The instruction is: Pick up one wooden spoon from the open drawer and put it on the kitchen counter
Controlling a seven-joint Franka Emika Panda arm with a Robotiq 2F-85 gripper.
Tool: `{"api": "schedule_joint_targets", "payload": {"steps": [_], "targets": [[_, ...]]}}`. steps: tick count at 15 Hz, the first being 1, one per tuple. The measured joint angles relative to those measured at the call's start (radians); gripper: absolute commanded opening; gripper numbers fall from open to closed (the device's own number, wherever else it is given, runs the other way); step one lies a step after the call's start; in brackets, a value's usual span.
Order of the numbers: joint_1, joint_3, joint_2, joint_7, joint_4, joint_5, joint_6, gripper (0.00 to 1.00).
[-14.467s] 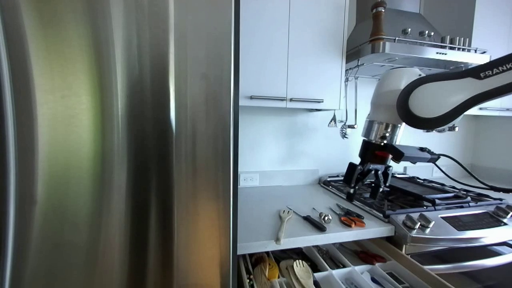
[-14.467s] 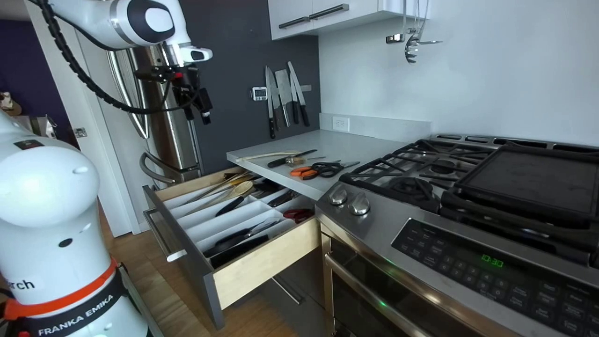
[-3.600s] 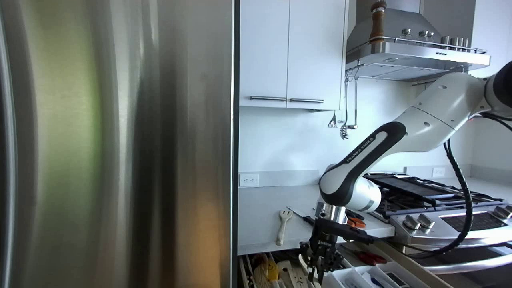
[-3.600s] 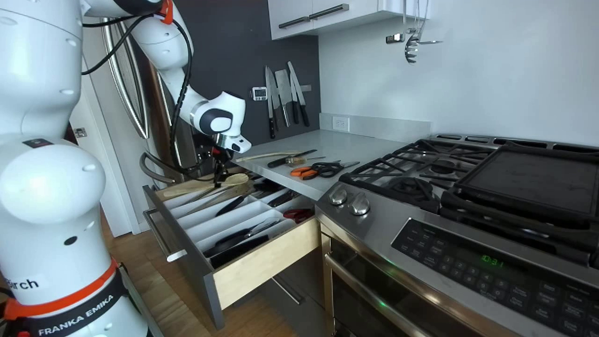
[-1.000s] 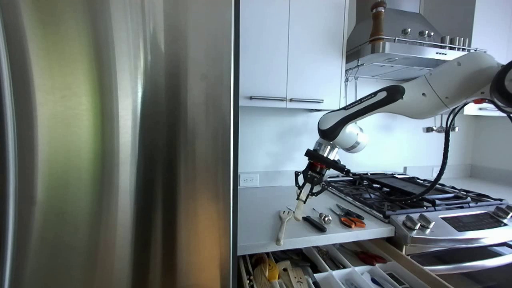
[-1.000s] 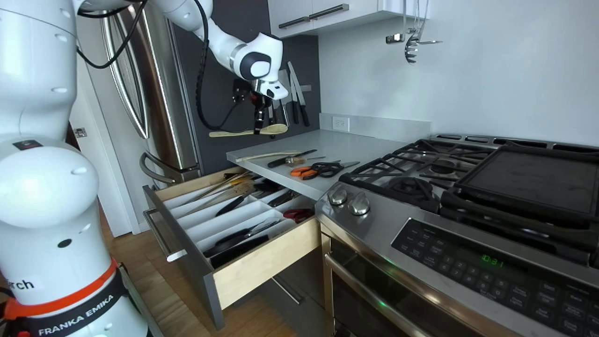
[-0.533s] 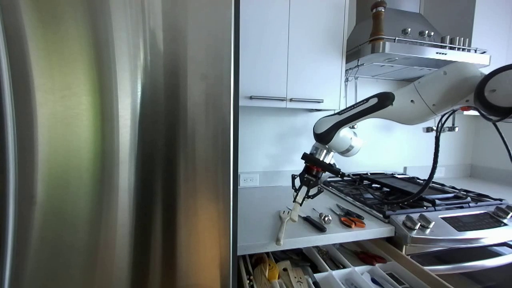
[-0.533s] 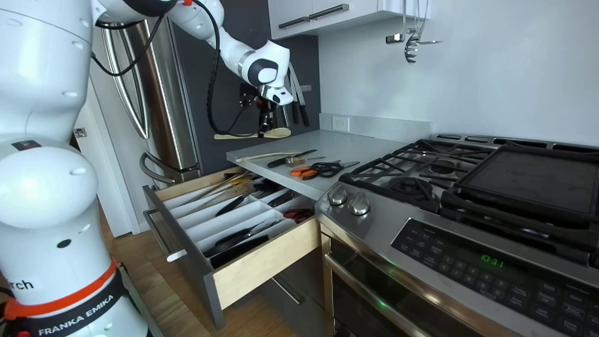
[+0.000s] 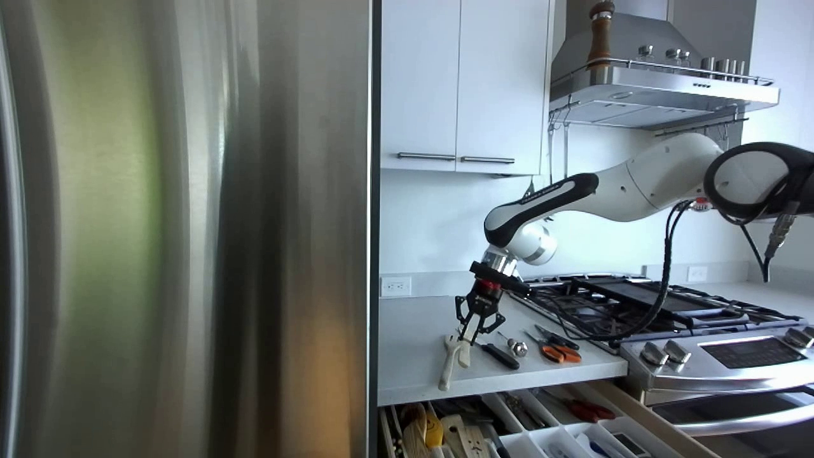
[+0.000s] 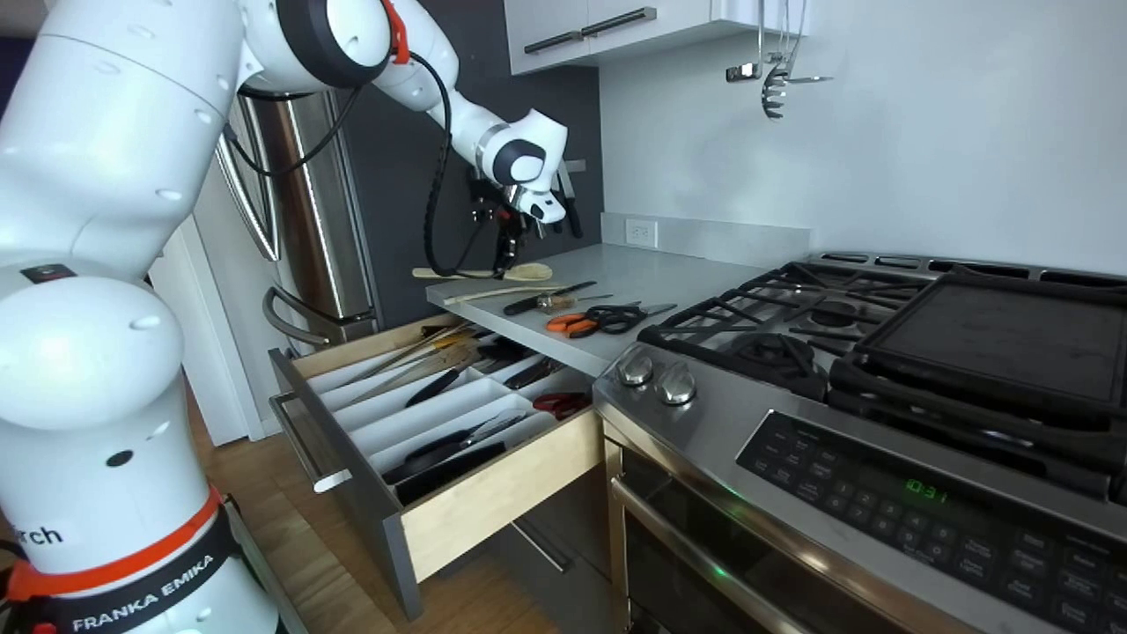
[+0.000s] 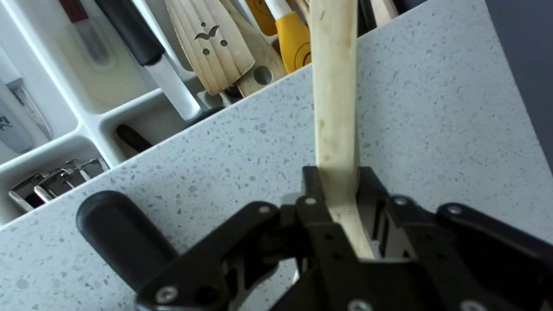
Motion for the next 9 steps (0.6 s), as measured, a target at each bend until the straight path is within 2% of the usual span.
{"api": "schedule_joint_targets", "payload": {"steps": [9], "targets": [[-0.016, -0.031, 0.144, -0.03, 0.2, -0.014, -0.102, 0.06]]}}
